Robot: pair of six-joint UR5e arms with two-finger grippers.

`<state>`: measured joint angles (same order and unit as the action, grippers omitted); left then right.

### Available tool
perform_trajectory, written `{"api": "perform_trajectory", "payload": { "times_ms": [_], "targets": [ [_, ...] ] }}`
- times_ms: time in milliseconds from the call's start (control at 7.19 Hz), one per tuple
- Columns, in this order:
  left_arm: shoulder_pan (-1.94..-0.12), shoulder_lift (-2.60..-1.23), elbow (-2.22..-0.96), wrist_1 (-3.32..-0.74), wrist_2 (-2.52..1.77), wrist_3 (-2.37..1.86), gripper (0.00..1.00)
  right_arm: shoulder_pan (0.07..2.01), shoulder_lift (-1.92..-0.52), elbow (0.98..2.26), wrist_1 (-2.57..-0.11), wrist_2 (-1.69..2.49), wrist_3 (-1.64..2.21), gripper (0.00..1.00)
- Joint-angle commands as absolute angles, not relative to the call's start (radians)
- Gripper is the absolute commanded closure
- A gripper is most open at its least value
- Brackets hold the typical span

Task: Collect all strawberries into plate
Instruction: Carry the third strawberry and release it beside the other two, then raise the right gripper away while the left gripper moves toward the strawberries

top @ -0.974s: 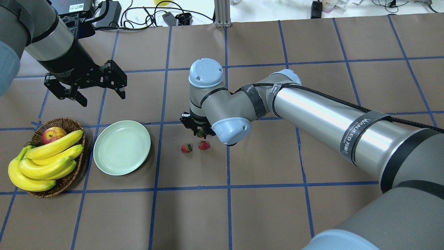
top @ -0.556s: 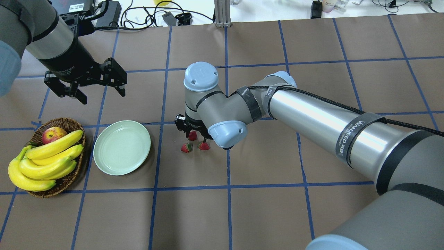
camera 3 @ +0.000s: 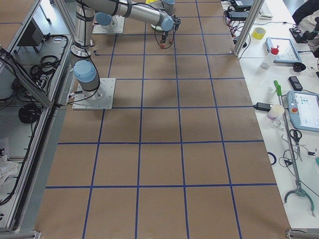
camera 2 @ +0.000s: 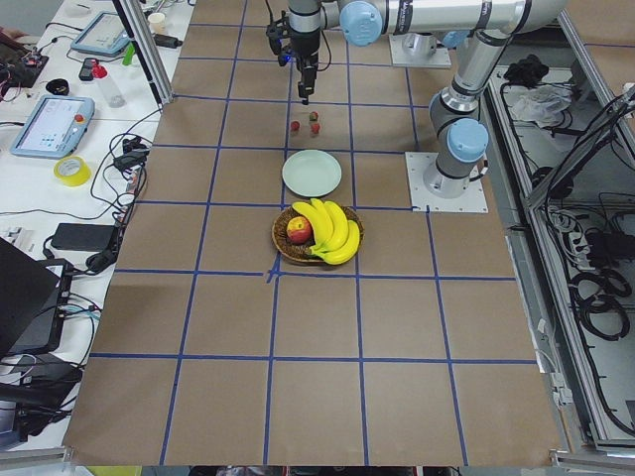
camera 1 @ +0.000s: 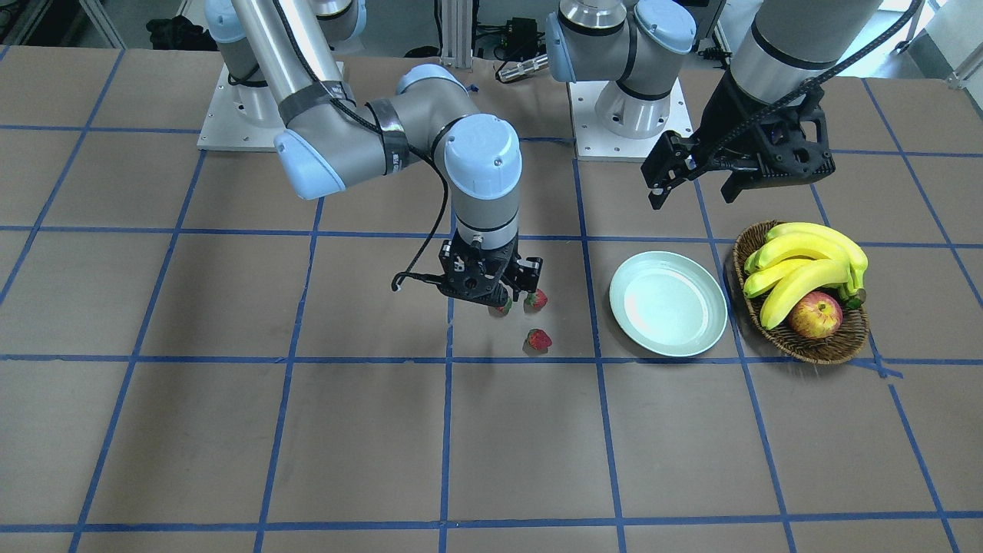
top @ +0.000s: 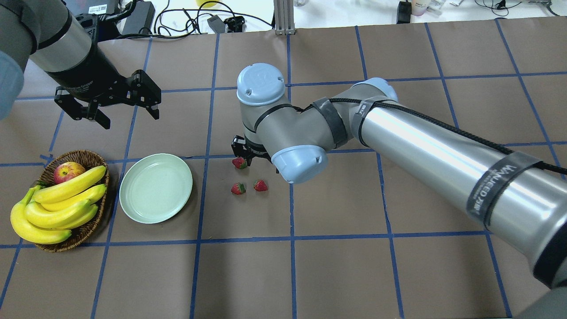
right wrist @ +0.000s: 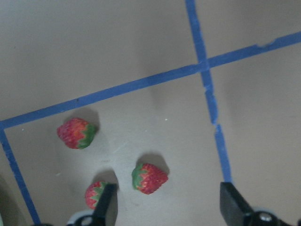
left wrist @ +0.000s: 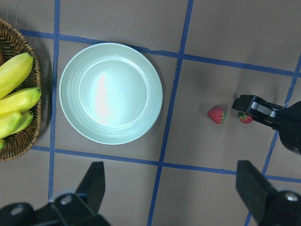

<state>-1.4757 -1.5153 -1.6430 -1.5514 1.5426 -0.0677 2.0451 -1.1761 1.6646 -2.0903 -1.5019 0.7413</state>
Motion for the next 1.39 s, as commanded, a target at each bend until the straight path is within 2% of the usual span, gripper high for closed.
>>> {"api": "perform_trajectory", "payload": {
  "times_ms": [0, 556, 695, 974, 1252],
  "targets": [
    [-1.476, -1.516, -1.641, -1.548, 1.542, -0.063, 0.00, 1.952, -1.317, 1.667, -1.975, -1.605, 0.573, 0.00],
    [-1.488, -1.528, -1.614, -1.605, 1.591, -0.063, 0.00, 1.772, -1.495, 1.649, -1.789, -1.626, 0.343, 0.00],
    [-1.496, -1.532, -1.614, -1.600, 1.582, -0.063, 0.00, 1.709, -1.532, 1.626, -1.678, -1.621, 0.298, 0.00],
    [-1.543, -1.543, -1.617, -1.592, 1.592, -0.064, 0.00, 1.605, -1.596, 1.582, -1.638, -1.621, 0.160, 0.00],
    [-1.543, -1.546, -1.620, -1.597, 1.577, -0.067, 0.00, 1.601, -1.652, 1.577, -1.629, -1.612, 0.156, 0.00]
  ]
}}
